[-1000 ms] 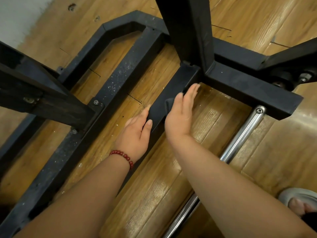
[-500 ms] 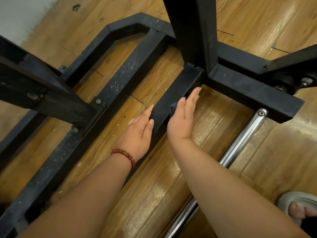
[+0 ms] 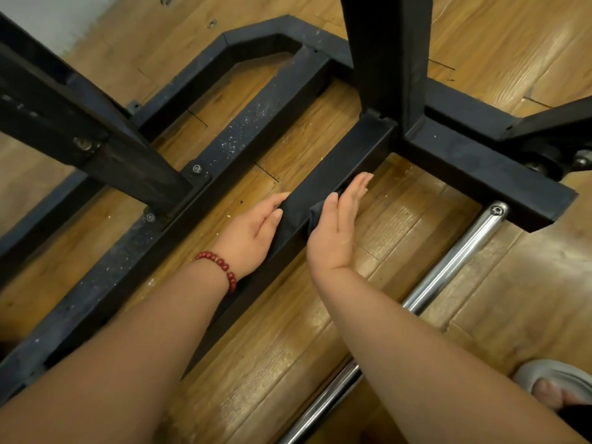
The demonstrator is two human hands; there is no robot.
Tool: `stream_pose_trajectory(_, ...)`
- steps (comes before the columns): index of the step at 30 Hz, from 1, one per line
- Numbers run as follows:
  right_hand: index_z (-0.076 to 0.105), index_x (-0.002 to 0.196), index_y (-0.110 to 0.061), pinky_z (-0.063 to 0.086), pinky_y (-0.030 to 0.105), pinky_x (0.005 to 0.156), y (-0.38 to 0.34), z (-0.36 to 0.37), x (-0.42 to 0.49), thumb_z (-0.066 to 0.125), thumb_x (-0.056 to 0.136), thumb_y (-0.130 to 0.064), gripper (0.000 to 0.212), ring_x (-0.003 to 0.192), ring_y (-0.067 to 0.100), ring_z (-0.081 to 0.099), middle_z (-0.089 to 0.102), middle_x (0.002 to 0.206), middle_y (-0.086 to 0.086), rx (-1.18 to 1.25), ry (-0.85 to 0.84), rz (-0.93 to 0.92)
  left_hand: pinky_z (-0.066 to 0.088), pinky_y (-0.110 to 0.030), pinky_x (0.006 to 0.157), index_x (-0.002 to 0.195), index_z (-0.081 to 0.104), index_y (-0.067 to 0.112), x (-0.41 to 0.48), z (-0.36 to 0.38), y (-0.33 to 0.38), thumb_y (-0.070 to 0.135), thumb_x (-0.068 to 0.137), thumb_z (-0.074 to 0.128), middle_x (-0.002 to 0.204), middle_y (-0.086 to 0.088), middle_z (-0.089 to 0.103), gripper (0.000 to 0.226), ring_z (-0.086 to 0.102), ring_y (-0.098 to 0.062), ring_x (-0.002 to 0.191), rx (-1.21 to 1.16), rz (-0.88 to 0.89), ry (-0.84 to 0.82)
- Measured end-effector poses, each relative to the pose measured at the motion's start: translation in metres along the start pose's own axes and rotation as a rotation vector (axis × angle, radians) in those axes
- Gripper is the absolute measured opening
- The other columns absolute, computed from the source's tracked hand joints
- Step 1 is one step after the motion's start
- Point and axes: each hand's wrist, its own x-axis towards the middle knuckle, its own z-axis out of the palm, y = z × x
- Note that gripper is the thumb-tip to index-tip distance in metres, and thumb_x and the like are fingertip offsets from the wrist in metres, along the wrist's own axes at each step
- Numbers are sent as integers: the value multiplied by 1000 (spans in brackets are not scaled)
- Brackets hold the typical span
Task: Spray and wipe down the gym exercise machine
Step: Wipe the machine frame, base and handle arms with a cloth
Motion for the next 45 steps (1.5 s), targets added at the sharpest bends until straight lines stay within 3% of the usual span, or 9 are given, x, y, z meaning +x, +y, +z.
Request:
stream_pose_trajectory(2,-11,151,-26,-9,15,117,6,11,-26,25,106,-24,57,144,-2,-16,-17,160,-12,-28,-50,-54,29,-21,99,148,35,30,-13,-4,-16,35,105,29,147,5,45,43,42,-10,131,88,-54,-50)
stream_pose_trajectory(8,-14,148,-28,-8,23,120,11,23,-35,22,101,-31,59,144,0,-16,-15,160,-9,-21,-14,-69,23,-14,93,144,45,23,-31,-3,-29,35,106,25,141,2,51,44,43,-11,129,106,-123,-5)
stream_pose_trajectory(13,-5,154,-19,-1,35,123,5,31,-24,20,101,-33,61,149,9,-10,-8,164,-1,22,148,31,32,-23,97,137,53,18,-33,-3,-30,35,105,29,134,-3,58,44,50,-18,124,131,-99,47)
stream_pose_trajectory(21,-8,150,-29,-4,12,116,13,33,-55,26,106,-26,56,144,-2,-11,-10,163,-3,13,5,53,36,-22,85,134,56,21,-34,0,-33,38,104,30,119,-1,65,43,58,-16,109,144,-124,70)
stream_pose_trajectory(27,-6,155,-22,-1,30,122,8,34,-31,20,103,-34,59,149,11,-8,-8,164,-1,1,148,86,38,-24,82,134,56,24,-34,0,-36,41,104,27,110,4,65,44,58,-13,101,137,-115,61)
stream_pose_trajectory(31,-14,147,-29,-5,26,121,19,43,-76,23,101,-40,60,148,8,-15,-16,159,-11,-30,-16,-41,40,-26,74,122,61,24,-33,0,-37,40,104,27,89,9,61,42,58,-11,85,126,-99,49)
stream_pose_trajectory(35,-6,154,-18,-6,16,118,17,36,-45,22,105,-30,58,146,5,-12,-13,163,-3,-38,75,29,43,-29,78,125,60,25,-33,0,-37,41,104,26,91,7,61,43,56,-11,86,119,-102,47)
stream_pose_trajectory(40,-6,155,-21,1,37,123,13,42,-37,20,105,-31,57,150,14,-9,-10,164,-4,-7,172,97,41,-25,70,122,61,25,-33,0,-39,41,104,26,85,12,58,42,55,-7,81,114,-85,53)
stream_pose_trajectory(45,-15,146,-31,-7,25,120,29,53,-95,22,99,-45,62,146,4,-18,-20,155,-16,-66,-33,-20,36,-27,61,78,52,38,-33,0,-41,39,104,30,67,12,54,34,51,-4,64,56,-70,85)
